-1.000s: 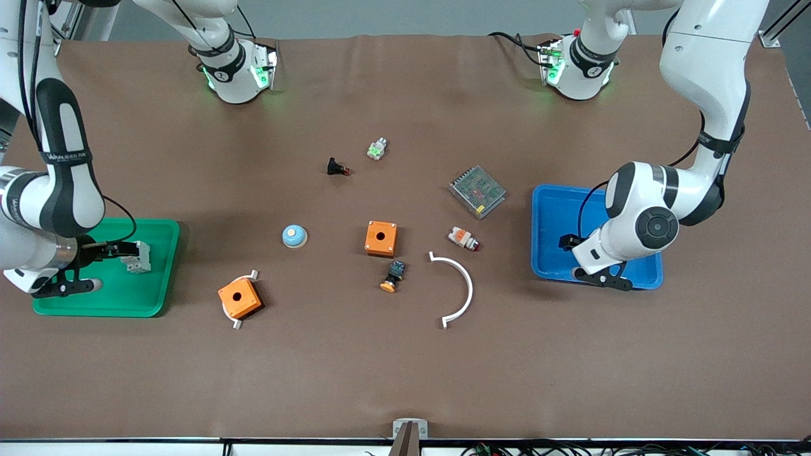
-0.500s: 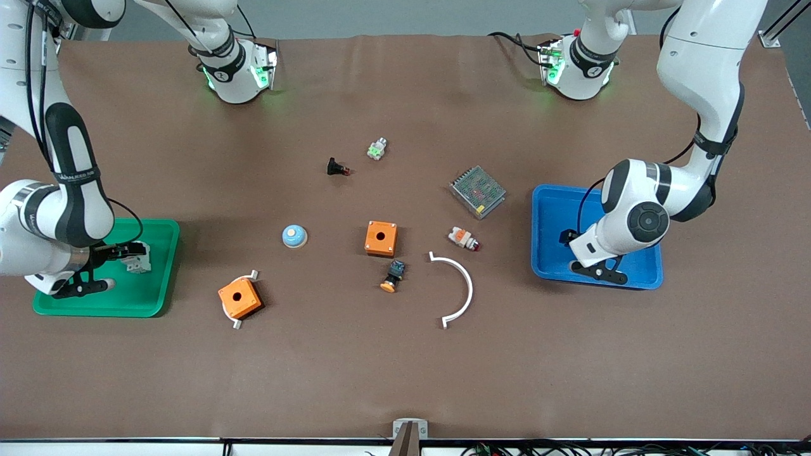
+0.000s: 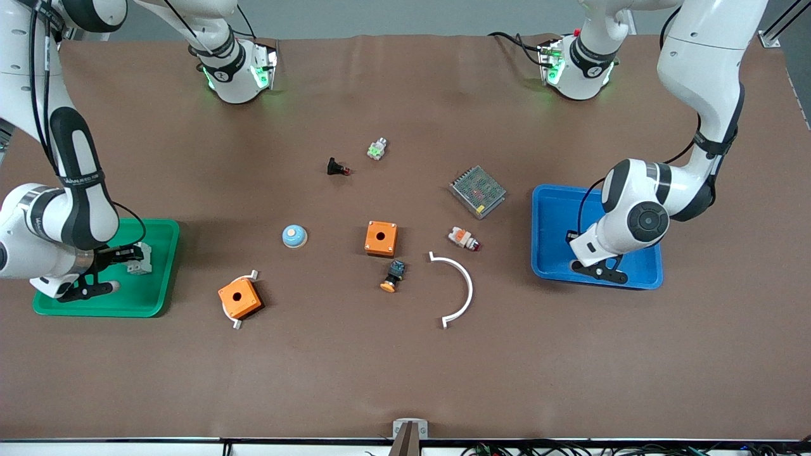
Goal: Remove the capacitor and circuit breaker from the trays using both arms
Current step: 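Grasp the breaker with the right gripper while the left gripper grasps the capacitor, then carry the breaker and capacitor with both grippers toward the table middle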
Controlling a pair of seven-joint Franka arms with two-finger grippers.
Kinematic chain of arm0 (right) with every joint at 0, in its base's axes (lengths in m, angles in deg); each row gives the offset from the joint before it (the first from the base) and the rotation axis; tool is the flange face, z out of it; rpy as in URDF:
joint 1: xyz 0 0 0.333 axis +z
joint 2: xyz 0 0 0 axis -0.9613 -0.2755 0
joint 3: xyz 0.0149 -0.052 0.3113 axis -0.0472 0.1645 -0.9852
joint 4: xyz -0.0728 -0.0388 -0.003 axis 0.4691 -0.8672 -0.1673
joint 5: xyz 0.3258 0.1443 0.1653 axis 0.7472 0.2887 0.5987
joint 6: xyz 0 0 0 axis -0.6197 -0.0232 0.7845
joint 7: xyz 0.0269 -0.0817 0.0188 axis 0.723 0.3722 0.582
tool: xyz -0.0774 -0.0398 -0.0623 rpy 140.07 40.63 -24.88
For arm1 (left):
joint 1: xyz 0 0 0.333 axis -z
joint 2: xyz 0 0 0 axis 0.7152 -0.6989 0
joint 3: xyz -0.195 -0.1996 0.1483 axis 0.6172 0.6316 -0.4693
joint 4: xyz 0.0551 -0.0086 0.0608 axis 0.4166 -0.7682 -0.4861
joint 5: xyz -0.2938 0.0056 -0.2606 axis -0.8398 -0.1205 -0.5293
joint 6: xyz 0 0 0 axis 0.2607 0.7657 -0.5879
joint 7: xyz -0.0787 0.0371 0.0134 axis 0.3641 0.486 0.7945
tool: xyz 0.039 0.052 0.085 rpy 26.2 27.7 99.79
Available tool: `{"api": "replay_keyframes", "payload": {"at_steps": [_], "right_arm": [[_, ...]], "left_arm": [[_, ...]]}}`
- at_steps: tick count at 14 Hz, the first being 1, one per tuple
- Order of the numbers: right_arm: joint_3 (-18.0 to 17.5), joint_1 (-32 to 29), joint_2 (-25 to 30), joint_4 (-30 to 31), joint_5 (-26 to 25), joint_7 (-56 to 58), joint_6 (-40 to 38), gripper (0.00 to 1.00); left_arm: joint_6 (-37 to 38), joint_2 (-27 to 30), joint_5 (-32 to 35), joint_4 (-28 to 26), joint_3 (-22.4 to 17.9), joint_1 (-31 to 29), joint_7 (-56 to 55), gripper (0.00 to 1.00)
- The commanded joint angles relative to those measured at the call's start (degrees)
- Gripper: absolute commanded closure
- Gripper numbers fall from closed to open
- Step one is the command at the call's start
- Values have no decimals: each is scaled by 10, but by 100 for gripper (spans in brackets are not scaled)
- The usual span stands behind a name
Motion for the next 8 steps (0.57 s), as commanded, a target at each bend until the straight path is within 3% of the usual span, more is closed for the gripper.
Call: {"api": "replay_keyframes", "payload": {"at_steps": [1,5,8], "right_arm": [[-5,11,23,-22,-6,0,-39,95],[-5,64,44,-108,-2,-72,-180,95],[-9,106,49,-145,10,-134,-244,95]], "left_arm": [[1,16,11,17,3,1,2,100],[74,4,0,122,16,15,2,100],[88,-27,-56,201,46,29,-37,100]]}}
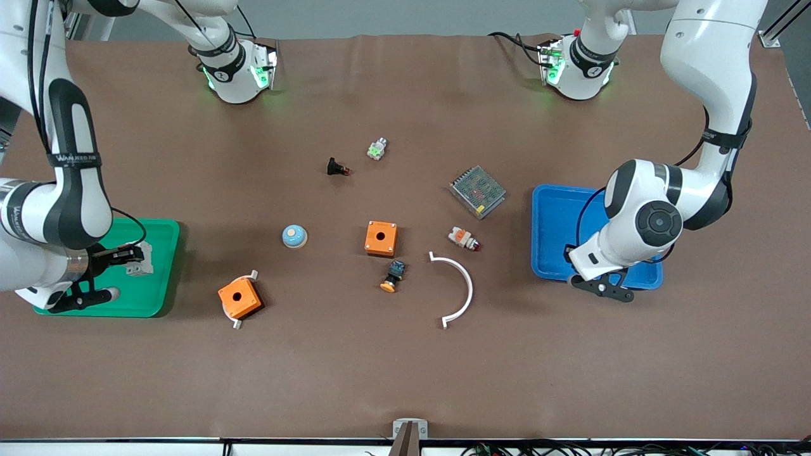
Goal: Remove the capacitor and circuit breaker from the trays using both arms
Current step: 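Carry the breaker and capacitor with both grippers toward the table middle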
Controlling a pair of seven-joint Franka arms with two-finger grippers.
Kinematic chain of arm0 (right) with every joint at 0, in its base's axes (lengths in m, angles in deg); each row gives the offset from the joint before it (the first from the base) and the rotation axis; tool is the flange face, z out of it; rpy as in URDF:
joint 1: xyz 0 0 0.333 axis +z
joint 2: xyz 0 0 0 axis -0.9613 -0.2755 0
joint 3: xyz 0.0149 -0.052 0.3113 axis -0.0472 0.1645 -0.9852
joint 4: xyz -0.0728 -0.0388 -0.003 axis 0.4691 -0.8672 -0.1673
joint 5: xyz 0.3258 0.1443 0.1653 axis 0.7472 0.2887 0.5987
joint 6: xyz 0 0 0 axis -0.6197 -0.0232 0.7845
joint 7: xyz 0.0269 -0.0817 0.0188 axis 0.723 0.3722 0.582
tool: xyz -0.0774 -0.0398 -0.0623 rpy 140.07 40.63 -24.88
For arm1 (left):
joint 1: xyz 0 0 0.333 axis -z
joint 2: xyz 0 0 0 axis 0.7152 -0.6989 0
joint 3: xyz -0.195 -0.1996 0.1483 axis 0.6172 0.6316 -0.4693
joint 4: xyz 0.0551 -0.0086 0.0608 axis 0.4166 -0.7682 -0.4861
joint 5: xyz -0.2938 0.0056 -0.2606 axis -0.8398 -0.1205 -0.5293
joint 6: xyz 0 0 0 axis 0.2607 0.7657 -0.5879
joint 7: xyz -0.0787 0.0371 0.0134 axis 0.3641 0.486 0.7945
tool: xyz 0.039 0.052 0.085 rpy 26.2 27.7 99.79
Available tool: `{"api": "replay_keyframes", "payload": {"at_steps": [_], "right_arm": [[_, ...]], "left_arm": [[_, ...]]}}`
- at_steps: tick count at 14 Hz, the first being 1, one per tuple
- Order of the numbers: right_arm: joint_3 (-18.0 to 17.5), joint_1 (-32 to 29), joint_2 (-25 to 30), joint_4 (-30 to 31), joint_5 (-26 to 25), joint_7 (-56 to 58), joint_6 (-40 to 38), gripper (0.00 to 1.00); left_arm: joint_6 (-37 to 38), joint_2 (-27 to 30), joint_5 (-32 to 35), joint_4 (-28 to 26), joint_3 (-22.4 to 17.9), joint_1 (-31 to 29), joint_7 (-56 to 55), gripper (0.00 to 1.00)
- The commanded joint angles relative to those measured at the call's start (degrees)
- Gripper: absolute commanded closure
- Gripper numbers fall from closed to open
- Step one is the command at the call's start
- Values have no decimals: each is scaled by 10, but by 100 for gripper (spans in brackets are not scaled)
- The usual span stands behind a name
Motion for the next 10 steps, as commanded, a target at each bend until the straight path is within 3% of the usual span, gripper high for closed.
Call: {"api": "replay_keyframes", "payload": {"at_steps": [1,4,10], "right_arm": [[1,33,9,-19,34,-42,-41,95],[0,72,18,-19,85,-120,-48,95],[1,203,13,-14,88,-314,6,95]], "left_arm": [[21,-40,-33,84,8,38,-68,100],[21,-91,-41,159,8,86,-196,100],[9,-197,-40,290,5,176,-383,100]]}}
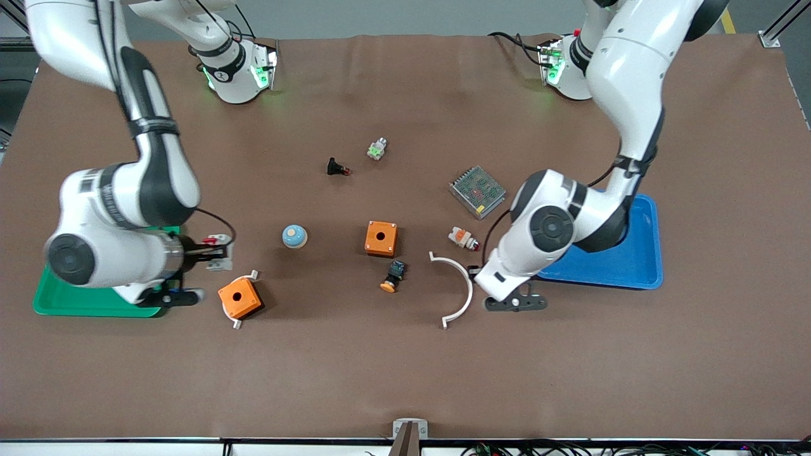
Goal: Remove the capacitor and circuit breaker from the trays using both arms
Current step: 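Carry the breaker and capacitor with both grippers toward the table middle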
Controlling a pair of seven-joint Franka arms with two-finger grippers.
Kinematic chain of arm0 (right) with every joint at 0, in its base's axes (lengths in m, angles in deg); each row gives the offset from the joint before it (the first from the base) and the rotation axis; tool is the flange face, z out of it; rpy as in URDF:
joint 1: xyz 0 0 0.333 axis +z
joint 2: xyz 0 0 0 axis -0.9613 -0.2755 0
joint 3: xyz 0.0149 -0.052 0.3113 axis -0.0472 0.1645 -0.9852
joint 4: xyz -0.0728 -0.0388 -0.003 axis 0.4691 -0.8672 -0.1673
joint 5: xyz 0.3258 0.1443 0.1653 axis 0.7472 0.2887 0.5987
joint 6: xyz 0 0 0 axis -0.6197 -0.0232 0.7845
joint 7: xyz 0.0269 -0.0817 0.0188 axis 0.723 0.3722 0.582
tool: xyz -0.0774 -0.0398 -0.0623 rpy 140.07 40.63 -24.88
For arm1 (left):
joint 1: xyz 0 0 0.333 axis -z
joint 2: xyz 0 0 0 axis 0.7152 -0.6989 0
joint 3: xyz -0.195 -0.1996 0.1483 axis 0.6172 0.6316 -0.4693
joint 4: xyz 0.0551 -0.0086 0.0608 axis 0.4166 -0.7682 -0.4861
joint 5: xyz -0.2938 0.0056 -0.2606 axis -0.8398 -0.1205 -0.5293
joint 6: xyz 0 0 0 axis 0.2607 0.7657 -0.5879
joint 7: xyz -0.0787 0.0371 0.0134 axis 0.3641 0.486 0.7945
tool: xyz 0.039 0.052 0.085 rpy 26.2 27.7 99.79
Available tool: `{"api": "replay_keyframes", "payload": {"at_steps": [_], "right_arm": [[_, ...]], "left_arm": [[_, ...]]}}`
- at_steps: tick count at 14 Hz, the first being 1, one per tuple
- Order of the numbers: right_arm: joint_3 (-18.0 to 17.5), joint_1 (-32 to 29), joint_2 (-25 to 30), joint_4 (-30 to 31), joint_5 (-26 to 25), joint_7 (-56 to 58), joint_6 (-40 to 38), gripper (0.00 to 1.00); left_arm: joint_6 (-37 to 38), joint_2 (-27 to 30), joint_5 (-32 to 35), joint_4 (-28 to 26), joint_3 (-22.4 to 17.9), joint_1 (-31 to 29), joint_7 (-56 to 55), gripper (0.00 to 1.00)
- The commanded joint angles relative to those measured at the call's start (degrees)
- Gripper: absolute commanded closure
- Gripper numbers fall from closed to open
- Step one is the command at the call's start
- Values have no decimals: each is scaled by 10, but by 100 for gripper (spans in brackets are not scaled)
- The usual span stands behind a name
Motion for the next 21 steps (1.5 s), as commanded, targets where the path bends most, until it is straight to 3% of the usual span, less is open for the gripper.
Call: {"api": "replay_keyframes", "payload": {"at_steps": [1,7,9,12,14,16,18,19,21], "right_arm": [[7,57,4,11,8,-75,32,95],[6,145,-52,48,9,-189,173,97],[6,144,-75,48,10,-191,197,97],[6,135,-99,44,73,-180,203,97],[6,133,-103,44,75,-181,203,94],[6,133,-107,44,75,-180,203,76],[6,133,-107,42,75,-181,203,17],[7,135,-105,42,74,-182,196,0],[9,132,-95,42,72,-180,190,0]], "left_arm": [[-16,-48,-8,71,-5,28,-56,100],[-146,-99,-8,72,-10,71,-127,98],[-164,-110,-8,73,-17,83,-138,96],[-188,-124,-8,73,-53,116,-144,87],[-190,-127,-7,73,-56,118,-142,80],[-199,-132,-5,72,-72,131,-141,75],[-211,-137,-5,72,-83,140,-141,68],[-212,-137,-5,72,-83,139,-141,65],[-213,-136,-6,72,-83,139,-137,52]]}}
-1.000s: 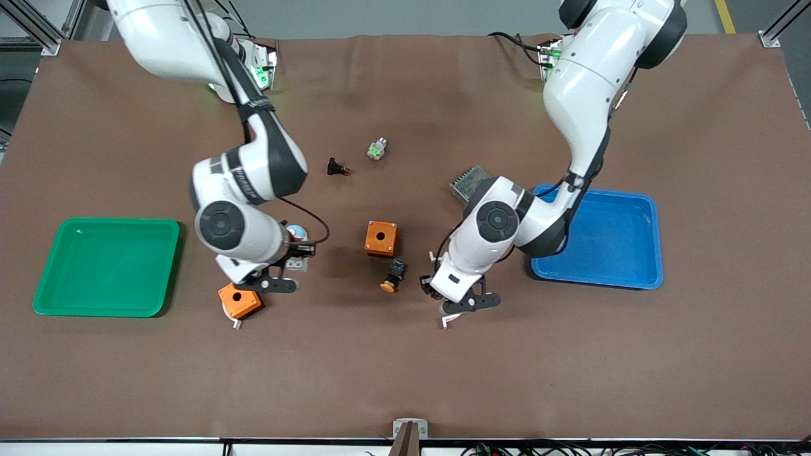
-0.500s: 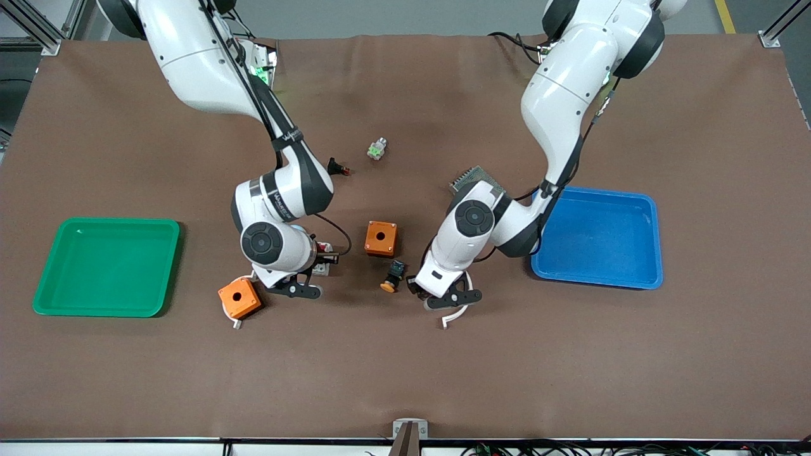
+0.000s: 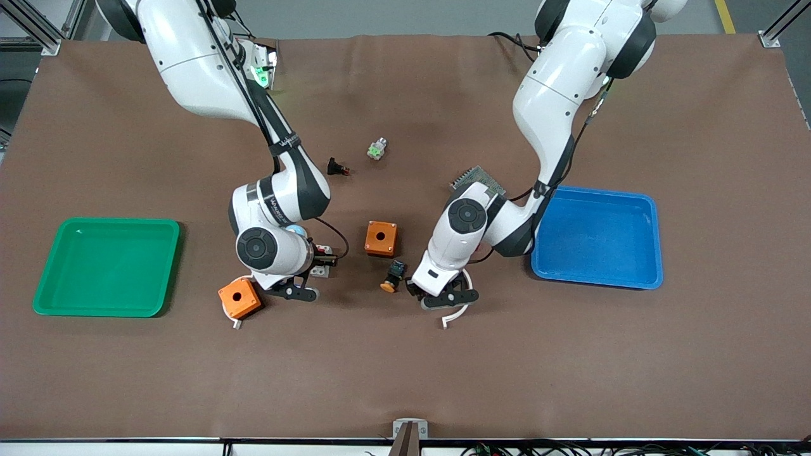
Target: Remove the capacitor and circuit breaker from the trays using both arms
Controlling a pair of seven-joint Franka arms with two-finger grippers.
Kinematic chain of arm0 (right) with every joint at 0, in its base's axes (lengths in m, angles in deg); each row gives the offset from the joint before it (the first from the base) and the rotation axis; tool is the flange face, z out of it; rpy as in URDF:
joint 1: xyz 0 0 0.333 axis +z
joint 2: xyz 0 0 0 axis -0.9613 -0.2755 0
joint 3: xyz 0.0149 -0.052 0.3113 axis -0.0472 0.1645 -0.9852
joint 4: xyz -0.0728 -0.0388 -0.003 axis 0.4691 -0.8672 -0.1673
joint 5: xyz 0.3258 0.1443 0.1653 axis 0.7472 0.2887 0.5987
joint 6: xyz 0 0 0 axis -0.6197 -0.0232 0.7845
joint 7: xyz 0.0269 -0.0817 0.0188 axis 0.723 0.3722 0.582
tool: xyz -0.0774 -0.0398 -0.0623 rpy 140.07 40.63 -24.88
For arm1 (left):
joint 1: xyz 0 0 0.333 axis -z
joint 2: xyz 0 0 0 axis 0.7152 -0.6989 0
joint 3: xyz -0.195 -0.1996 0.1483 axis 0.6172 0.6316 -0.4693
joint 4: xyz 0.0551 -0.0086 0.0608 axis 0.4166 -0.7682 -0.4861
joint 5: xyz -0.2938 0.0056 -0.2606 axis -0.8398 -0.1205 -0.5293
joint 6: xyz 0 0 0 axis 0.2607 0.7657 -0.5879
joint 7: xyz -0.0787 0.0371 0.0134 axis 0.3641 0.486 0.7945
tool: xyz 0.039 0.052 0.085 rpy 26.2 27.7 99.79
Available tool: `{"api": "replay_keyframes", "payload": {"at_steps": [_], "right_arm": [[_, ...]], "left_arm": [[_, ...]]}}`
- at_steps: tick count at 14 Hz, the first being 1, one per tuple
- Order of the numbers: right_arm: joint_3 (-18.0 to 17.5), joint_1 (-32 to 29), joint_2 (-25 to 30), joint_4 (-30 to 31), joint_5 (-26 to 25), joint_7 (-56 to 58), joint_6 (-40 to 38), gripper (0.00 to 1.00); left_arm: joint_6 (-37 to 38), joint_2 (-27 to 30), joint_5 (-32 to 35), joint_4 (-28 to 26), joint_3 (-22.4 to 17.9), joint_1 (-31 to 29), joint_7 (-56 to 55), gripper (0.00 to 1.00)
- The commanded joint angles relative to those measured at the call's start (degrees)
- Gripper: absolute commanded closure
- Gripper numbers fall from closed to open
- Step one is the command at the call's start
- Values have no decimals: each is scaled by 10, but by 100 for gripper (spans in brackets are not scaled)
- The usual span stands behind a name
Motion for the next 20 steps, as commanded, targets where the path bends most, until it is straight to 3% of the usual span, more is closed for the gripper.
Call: {"api": "replay_keyframes", "payload": {"at_steps": [1,2,5,7,10,12,14,18,20], "right_arm": [[2,-10,23,-7,11,3,-37,0],[3,-17,46,-8,11,2,-64,0],[12,-30,105,-10,-3,2,-107,0],[21,-32,152,-10,-32,2,-134,0],[29,-66,227,-8,-54,12,-177,0],[30,-100,261,-8,-88,74,-198,0],[30,-142,284,-7,-90,122,-216,0],[30,-185,314,-7,-127,246,-234,0],[29,-201,322,-7,-127,252,-242,0]], "left_arm": [[-7,-8,-5,17,-12,7,2,43],[-7,-7,-6,17,-12,7,0,32],[-4,2,-5,16,-12,3,0,27],[6,23,-2,15,-13,1,-1,8],[67,71,2,11,-25,-16,6,8],[151,128,2,-4,-23,-45,34,1],[234,185,-4,-18,-18,-84,97,0],[295,289,-7,-101,-17,-150,184,0],[305,345,-9,-153,-16,-185,213,0]]}}
